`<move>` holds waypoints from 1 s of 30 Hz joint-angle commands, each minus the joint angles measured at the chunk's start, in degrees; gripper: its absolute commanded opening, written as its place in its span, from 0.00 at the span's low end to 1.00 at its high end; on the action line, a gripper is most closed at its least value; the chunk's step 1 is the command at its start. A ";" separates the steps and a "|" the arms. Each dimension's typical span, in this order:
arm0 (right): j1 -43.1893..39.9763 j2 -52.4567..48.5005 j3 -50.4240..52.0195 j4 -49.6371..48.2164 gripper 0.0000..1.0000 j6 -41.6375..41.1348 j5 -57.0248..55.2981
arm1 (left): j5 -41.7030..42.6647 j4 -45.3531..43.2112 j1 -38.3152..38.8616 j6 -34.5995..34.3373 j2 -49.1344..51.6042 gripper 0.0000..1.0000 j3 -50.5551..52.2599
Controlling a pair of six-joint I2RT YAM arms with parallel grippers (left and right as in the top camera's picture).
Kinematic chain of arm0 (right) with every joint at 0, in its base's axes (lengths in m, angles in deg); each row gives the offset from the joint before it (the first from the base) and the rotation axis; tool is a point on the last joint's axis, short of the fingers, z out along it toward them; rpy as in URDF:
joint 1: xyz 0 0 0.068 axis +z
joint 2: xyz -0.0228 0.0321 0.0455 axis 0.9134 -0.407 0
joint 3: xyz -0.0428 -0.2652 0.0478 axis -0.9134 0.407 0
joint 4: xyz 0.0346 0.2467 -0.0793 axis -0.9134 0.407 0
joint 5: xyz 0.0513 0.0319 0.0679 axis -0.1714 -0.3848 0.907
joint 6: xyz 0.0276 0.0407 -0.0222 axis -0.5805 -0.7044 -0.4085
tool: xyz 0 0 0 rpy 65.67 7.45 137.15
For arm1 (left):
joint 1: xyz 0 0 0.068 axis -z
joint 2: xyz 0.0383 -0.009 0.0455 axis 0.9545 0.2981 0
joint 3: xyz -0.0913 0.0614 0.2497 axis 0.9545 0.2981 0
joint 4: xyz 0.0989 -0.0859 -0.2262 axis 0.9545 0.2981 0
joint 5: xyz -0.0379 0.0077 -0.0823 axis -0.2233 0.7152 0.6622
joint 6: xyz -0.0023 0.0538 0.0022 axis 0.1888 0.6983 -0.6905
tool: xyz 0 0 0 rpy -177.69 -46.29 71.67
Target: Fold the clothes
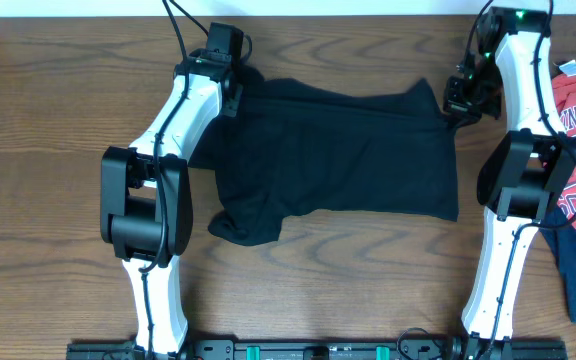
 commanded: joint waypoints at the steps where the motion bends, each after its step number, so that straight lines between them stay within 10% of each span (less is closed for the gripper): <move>1: -1.22 0.26 0.46 -1.38 0.01 -0.81 -5.53 | -4.66 0.72 -2.19 -0.70 1.29 0.06 0.61; 30: -3.89 0.50 -5.57 -47.74 0.01 -5.29 12.22 | -4.61 1.01 -2.19 -0.76 1.29 0.06 0.61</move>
